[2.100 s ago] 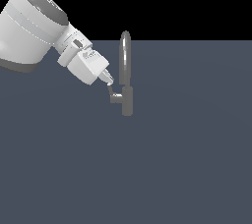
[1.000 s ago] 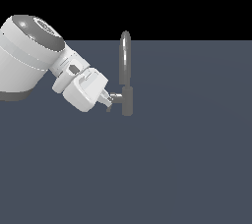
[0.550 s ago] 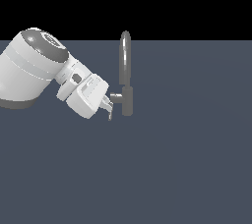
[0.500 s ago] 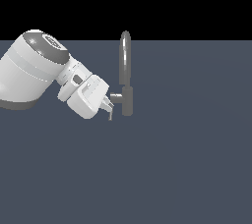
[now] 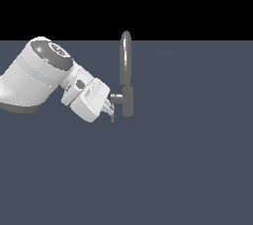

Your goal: Turn on the faucet by rotating a designated handle.

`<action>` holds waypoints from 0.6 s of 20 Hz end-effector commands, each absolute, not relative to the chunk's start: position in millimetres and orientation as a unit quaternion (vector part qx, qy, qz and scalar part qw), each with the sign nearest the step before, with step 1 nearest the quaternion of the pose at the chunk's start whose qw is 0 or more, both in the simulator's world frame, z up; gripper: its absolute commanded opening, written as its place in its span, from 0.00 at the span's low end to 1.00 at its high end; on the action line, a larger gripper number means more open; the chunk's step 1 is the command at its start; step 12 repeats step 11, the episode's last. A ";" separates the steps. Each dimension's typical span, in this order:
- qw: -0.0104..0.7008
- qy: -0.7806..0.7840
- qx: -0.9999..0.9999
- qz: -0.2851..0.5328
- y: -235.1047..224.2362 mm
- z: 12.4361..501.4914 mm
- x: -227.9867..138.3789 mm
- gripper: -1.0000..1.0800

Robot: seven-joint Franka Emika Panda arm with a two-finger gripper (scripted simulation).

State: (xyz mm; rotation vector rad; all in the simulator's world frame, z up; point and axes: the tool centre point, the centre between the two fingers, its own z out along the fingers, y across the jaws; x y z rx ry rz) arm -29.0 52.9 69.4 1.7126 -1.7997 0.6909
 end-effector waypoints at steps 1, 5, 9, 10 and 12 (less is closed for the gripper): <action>0.283 -0.668 0.640 0.255 51.5 56.1 -25.3 0.00; 0.286 -0.666 0.641 0.253 51.0 42.8 -16.9 0.00; 0.290 -0.664 0.642 0.250 50.5 29.9 -8.8 0.00; 0.291 -0.663 0.643 0.250 50.3 26.7 -6.8 0.00; 0.291 -0.663 0.643 0.250 50.3 26.7 -6.8 0.00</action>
